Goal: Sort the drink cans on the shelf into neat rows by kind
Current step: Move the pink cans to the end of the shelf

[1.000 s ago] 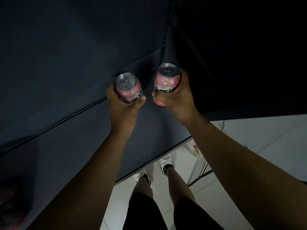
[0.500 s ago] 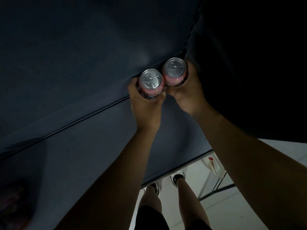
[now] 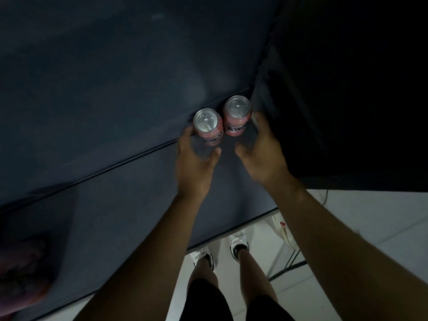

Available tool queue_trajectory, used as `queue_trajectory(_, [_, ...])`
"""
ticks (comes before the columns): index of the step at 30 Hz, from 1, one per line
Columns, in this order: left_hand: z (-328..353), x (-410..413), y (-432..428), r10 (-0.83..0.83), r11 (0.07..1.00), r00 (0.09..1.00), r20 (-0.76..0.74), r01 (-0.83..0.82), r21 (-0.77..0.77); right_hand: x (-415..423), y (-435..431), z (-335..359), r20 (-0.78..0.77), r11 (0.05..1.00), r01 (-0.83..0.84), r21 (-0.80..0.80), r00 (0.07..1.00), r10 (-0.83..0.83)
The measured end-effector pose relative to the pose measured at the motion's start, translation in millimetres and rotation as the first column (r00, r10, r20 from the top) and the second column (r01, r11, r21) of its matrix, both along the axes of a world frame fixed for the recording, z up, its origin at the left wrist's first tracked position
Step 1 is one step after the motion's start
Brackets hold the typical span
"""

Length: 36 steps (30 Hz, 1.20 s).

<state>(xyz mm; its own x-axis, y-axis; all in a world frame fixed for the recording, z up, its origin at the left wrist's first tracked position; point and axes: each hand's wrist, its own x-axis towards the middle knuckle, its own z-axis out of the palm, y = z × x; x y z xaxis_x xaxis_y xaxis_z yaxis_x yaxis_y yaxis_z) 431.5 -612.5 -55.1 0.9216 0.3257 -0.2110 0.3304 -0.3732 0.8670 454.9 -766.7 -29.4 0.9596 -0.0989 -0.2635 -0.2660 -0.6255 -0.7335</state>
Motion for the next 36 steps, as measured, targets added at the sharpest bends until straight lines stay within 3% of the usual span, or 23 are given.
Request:
queue_trajectory(8, [82,-64,24,-0.081,0.903,0.995,-0.061,0.099,0.419,-43,18,78,-0.029,0.919,-0.284,-0.272,0.957,0.287])
queue_trajectory(15, [142,-113,42,-0.029,0.734,0.996,-0.083,0.078,0.675,-71,38,138,-0.141,0.731,-0.525,-0.437,0.842,0.520])
queue_trajectory(25, [180,-181,67,0.182,0.661,0.937,-0.298,0.108,0.743,-102,92,166,-0.186,0.537,-0.720,-0.441,0.658,0.730])
queue_trajectory(36, [195,-255,120,0.447,0.652,0.832,-0.329,-0.051,0.756,-138,178,183,-0.127,0.346,-0.821,-0.454,0.444,0.887])
